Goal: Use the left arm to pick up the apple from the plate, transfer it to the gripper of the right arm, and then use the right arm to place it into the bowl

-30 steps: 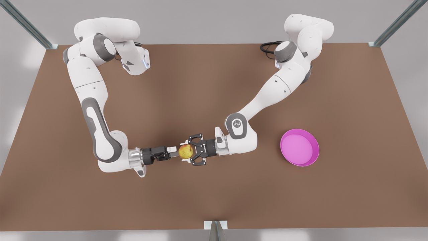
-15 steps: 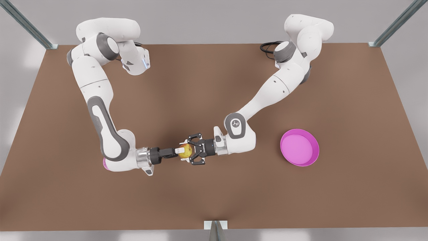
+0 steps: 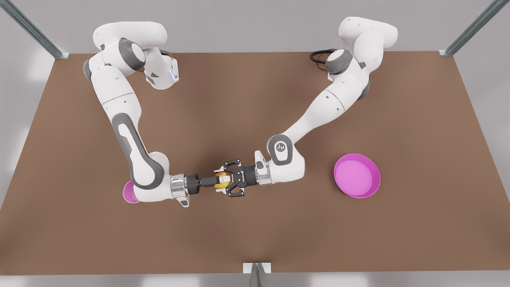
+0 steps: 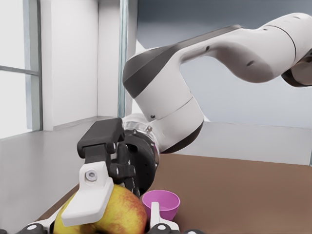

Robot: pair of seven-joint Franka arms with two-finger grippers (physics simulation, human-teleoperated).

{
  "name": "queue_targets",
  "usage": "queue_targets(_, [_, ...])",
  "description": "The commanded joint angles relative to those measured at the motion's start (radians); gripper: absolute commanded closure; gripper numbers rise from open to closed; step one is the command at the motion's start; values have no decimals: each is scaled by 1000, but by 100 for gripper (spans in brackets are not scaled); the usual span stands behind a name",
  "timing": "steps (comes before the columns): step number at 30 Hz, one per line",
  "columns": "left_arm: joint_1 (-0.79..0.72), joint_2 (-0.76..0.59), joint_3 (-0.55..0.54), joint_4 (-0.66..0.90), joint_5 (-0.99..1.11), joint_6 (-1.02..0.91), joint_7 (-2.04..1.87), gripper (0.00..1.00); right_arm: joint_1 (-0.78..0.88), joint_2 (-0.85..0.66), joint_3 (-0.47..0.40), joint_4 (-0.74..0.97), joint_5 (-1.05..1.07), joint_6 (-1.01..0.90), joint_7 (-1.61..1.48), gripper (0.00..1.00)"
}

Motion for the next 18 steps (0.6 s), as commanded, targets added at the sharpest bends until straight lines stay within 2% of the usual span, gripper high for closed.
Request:
queue_targets(1, [0,-2,-1,0,0,0,23,16,0,-2,1,1,-2,6,39,31])
queue_targets(2, [-2,-2,-2,0,0,14,21,0,0,-2,1,1,-4,4,39,31])
queue_targets(7, [-2,-2,-2,0,-1,20,20,0,-11,-5,-2,3,-12,-10,41,31])
queue_targets(13, [-3,-2,-1,0,-1,20,20,0,-35,-2,-15,3,-139,-5,-17,31])
queue_targets(18, [0,-13,-1,-1,-1,20,-11,0,-37,1,-65,3,-297,16,-86,31])
